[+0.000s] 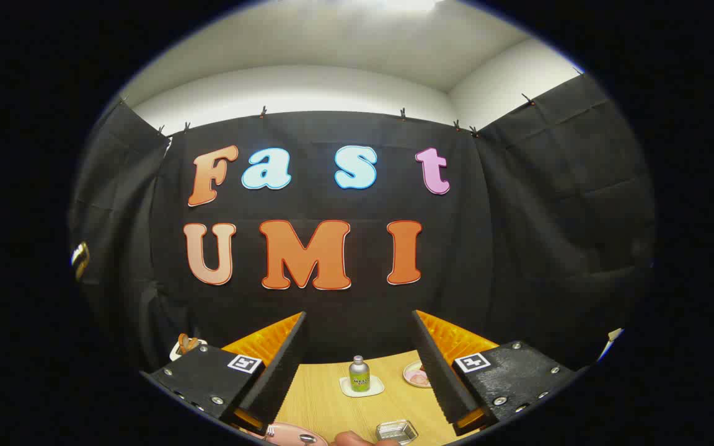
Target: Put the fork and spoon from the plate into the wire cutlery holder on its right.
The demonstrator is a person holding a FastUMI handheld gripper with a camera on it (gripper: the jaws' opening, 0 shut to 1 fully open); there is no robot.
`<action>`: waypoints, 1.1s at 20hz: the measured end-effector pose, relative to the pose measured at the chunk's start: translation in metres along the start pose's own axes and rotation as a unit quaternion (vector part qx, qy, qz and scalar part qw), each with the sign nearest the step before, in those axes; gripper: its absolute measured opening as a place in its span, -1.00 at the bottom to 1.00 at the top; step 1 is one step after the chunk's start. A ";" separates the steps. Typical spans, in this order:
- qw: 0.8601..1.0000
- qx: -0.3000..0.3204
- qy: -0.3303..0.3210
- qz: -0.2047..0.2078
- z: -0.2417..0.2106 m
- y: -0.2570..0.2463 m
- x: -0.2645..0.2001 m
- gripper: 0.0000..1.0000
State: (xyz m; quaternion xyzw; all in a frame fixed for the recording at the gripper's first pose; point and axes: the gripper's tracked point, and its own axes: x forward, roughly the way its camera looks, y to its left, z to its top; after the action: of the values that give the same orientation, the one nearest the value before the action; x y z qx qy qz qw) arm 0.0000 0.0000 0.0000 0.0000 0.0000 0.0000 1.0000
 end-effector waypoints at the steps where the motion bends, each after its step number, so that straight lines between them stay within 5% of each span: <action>1: 1.000 0.002 0.002 0.001 -0.001 0.001 0.001 0.95; 22: 0.999 0.013 0.047 0.013 -0.037 -0.001 0.009 0.94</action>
State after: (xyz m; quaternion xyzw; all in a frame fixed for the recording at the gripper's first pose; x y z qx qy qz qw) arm 0.0093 -0.0011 -0.0369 0.0131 0.0467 0.0128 0.9987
